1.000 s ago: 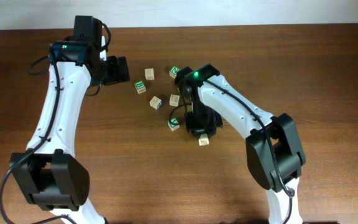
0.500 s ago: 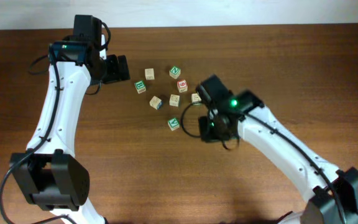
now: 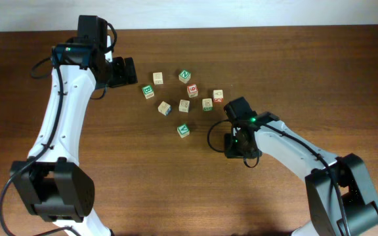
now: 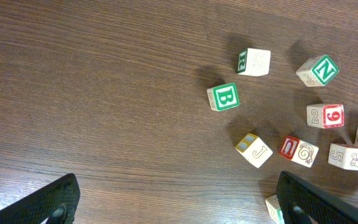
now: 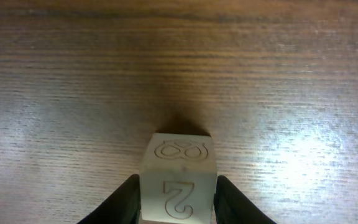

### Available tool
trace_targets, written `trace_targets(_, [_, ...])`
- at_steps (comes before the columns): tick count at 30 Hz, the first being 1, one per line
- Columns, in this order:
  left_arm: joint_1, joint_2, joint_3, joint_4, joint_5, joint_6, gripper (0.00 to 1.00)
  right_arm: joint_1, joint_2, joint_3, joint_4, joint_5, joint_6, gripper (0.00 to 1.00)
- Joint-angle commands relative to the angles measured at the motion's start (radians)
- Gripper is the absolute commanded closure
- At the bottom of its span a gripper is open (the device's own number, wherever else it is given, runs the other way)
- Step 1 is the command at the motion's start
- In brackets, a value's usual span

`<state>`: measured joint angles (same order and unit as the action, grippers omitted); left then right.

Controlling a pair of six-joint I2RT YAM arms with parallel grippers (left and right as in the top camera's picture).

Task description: Rotate 3 blocks

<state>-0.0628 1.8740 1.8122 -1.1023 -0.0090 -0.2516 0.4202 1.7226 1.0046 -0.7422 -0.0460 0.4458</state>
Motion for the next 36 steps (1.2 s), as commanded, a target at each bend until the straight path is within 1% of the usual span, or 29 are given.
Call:
trace_targets(1, [0.000,0.009,0.014,0.002,-0.006,-0.007,0.01,-0.003,0.014,0.046,-0.067,-0.002,0.002,0.55])
trace_targets(3, [0.000,0.009,0.014,0.002,-0.006,-0.007,0.01,-0.003,0.014,0.151,-0.160,-0.003,-0.035,0.47])
trace_targets(5, [0.000,0.009,0.014,0.001,-0.006,-0.006,0.01,0.000,0.014,0.223,-0.198,-0.016,-0.050,0.46])
trace_targets(7, [0.000,0.009,0.014,0.002,-0.007,-0.006,0.01,0.021,0.014,0.294,-0.166,-0.068,-0.094,0.39])
trace_targets(10, [0.005,0.009,0.015,0.017,-0.018,-0.006,0.01,0.103,0.038,0.332,-0.024,-0.074,-0.121,0.34])
trace_targets(13, [0.034,0.009,0.015,0.017,-0.018,-0.006,0.01,0.187,0.174,0.448,-0.006,-0.045,-0.160,0.34])
trace_targets(16, [0.068,0.009,0.015,0.008,-0.017,-0.006,0.01,0.241,0.367,0.625,-0.071,0.001,-0.204,0.34])
trace_targets(17, [0.071,0.009,0.015,0.003,-0.017,-0.006,0.01,0.251,0.414,0.651,-0.082,0.002,-0.215,0.35])
trace_targets(20, [0.071,0.009,0.015,0.001,-0.017,-0.006,0.01,0.254,0.430,0.649,-0.081,0.014,-0.237,0.36])
trace_targets(23, [0.071,0.009,0.015,0.001,-0.014,-0.006,0.01,0.254,0.430,0.648,-0.085,0.013,-0.252,0.47])
trace_targets(25, [0.071,0.009,0.015,0.001,-0.014,-0.006,0.01,0.254,0.430,0.648,-0.080,0.014,-0.252,0.60])
trace_targets(27, [0.071,0.009,0.015,0.001,-0.014,-0.006,0.01,0.254,0.430,0.648,-0.080,0.025,-0.251,0.65])
trace_targets(29, [0.071,0.009,0.015,0.002,-0.014,-0.006,0.01,0.254,0.430,0.648,-0.080,0.032,-0.251,0.66])
trace_targets(31, [0.071,0.009,0.015,0.002,-0.014,-0.006,0.01,0.254,0.430,0.648,-0.083,0.033,-0.242,0.73])
trace_targets(32, [0.071,0.009,0.015,0.002,-0.014,-0.006,0.01,0.254,0.430,0.648,-0.092,0.041,-0.212,0.74])
trace_targets(34, [0.071,0.009,0.015,0.002,-0.014,-0.006,0.01,0.254,0.429,0.649,-0.151,0.051,-0.091,0.76])
trace_targets(36, [0.071,0.009,0.015,0.002,-0.014,-0.006,0.01,0.253,0.429,0.650,-0.271,0.050,0.072,0.80])
